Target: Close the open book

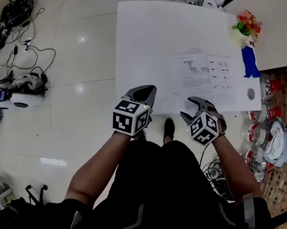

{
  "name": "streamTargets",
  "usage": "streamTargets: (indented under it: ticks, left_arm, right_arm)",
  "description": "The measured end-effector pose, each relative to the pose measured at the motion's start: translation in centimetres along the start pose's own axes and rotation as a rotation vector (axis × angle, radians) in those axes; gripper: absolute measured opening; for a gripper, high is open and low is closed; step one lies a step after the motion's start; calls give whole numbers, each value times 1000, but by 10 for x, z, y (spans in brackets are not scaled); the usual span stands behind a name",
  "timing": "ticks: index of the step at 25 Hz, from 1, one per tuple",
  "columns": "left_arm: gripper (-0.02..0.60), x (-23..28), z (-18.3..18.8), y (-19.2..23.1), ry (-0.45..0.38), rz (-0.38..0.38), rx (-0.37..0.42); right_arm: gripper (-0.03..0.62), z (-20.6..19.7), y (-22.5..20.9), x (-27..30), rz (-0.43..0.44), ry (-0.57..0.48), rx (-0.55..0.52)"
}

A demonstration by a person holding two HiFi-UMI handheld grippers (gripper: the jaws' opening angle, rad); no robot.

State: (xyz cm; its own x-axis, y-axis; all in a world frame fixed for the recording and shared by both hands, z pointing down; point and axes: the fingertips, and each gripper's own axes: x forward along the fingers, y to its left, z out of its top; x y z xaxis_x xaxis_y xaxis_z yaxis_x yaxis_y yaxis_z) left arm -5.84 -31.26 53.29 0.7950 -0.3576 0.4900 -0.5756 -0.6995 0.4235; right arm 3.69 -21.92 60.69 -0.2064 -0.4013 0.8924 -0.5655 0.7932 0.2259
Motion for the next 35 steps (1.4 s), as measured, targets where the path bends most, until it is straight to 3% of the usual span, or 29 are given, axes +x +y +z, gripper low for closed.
streamTargets:
  ticks: [4, 11, 14, 19, 24, 27, 35]
  left_arm:
    - [-5, 10, -4, -17, 16, -1, 11]
    - [-5, 5, -18, -33, 45, 25, 15]
    - [-5, 3, -23, -33, 46, 43, 1]
    - [-5, -4, -33, -31, 48, 64, -30]
    - [-5, -4, -36, -35, 44, 52, -34]
    - [-5, -4, -37, -35, 46, 50, -36]
    - [-5, -1, -26, -39, 35, 26, -18]
  right_arm:
    - [209, -23, 26, 17, 7, 79, -225]
    - [204, -44, 27, 36, -90, 119, -467]
    - [142, -52, 28, 37, -102, 129, -520]
    - [84, -50, 36, 36, -129, 117, -499]
    - [30, -44, 41, 31, -86, 105, -430]
    - [5, -41, 42, 24, -71, 75, -352]
    - [5, -16, 15, -19, -144, -90, -98]
